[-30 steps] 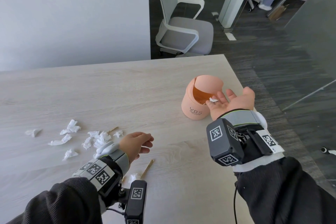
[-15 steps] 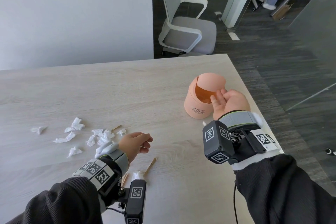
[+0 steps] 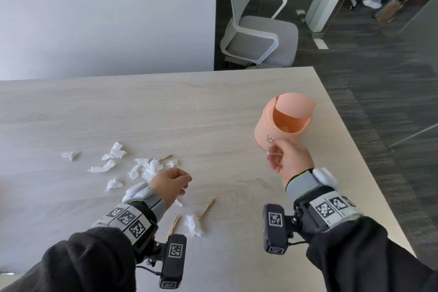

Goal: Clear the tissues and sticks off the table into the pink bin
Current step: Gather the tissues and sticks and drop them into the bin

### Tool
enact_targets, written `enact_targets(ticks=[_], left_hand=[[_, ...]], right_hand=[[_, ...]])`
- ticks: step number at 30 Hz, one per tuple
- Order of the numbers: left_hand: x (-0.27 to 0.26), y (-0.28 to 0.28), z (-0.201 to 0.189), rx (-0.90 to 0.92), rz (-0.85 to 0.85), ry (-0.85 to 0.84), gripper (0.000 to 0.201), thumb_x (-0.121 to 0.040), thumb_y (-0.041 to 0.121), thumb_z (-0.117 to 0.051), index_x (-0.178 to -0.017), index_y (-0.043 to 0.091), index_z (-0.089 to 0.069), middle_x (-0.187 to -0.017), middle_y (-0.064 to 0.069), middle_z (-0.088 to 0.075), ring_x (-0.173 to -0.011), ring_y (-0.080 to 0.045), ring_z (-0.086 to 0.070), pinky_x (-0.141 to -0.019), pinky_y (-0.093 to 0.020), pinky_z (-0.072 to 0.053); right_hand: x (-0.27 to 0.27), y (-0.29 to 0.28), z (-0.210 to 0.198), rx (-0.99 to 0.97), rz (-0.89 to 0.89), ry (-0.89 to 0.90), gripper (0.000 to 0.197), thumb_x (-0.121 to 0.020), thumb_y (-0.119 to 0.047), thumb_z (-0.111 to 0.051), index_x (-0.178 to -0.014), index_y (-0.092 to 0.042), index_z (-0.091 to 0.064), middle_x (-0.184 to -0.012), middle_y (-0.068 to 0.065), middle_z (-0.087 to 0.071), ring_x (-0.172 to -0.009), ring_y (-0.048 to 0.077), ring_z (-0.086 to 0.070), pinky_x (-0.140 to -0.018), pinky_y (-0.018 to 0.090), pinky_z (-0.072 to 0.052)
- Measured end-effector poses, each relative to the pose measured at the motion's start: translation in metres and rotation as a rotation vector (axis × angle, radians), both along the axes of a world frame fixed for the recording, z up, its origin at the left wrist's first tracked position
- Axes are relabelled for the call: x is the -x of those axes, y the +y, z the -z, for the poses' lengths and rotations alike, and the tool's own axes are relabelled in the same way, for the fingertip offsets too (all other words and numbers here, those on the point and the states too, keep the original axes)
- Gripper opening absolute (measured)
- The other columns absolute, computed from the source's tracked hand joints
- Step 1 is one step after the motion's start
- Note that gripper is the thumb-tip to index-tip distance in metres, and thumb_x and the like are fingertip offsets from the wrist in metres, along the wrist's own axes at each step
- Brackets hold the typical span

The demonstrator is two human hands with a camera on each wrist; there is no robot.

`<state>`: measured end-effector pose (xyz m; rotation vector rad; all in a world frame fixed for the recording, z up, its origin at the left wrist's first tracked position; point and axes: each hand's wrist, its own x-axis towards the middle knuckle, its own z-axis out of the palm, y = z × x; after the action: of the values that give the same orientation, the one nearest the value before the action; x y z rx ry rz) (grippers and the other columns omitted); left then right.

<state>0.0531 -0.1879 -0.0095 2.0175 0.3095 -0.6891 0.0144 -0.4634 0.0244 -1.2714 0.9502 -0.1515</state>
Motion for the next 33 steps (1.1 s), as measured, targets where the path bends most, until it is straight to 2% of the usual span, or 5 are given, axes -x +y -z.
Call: enact_targets(ticks=[5,9,22,27,33], left_hand=[[0.008,0.04,0.007,-0.207,0.085,-0.122,0.008,-0.086,0.015,-0.066,-0.081,0.018,-0.071,-0.077,-0.005,-0.072,-0.063,-0.015,-0.062,-0.058,-0.024,-0.049],[0.017,0.076,0.018,-0.401,0.164,-0.164,0.006,-0.082,0.018,-0.066,-0.085,0.023,-0.068,-0.092,-0.003,-0.066,-0.073,-0.017,-0.061,-0.062,-0.027,-0.052],[0.051,0.116,0.039,-0.598,0.34,-0.096,0.085,-0.07,0.061,-0.073,-0.142,0.033,-0.037,-0.137,0.003,-0.038,-0.089,-0.018,-0.061,-0.075,-0.031,-0.051],[0.053,0.112,0.049,-0.527,0.404,-0.152,0.047,-0.08,0.036,-0.073,-0.124,0.032,-0.057,-0.118,0.004,-0.055,-0.089,-0.014,-0.056,-0.077,-0.027,-0.049],[0.04,0.115,0.047,-0.47,0.409,-0.123,0.011,-0.085,0.024,-0.067,-0.095,0.026,-0.072,-0.094,0.006,-0.061,-0.09,-0.018,-0.062,-0.076,-0.025,-0.048]], right_hand=[[0.013,0.033,0.051,0.529,-0.685,0.239,0.006,-0.083,-0.025,-0.062,-0.077,-0.023,-0.061,-0.076,-0.002,-0.064,-0.066,0.02,-0.061,-0.067,0.034,-0.05],[0.022,0.053,0.069,0.766,-1.088,0.397,0.035,-0.083,-0.03,-0.064,-0.117,-0.026,-0.059,-0.117,0.0,-0.053,-0.1,0.019,-0.059,-0.08,0.026,-0.041],[0.038,0.137,0.083,0.93,-1.482,0.216,0.079,-0.063,-0.063,-0.074,-0.13,-0.03,-0.048,-0.125,-0.005,-0.041,-0.108,0.018,-0.056,-0.09,0.031,-0.047],[0.04,0.161,0.092,0.984,-1.541,0.145,0.026,-0.088,-0.022,-0.055,-0.113,-0.018,-0.061,-0.115,0.007,-0.051,-0.098,0.031,-0.058,-0.076,0.03,-0.043],[0.029,0.154,0.091,0.901,-1.385,0.11,0.017,-0.09,-0.018,-0.055,-0.102,-0.017,-0.068,-0.1,0.002,-0.059,-0.098,0.025,-0.059,-0.076,0.028,-0.04]])
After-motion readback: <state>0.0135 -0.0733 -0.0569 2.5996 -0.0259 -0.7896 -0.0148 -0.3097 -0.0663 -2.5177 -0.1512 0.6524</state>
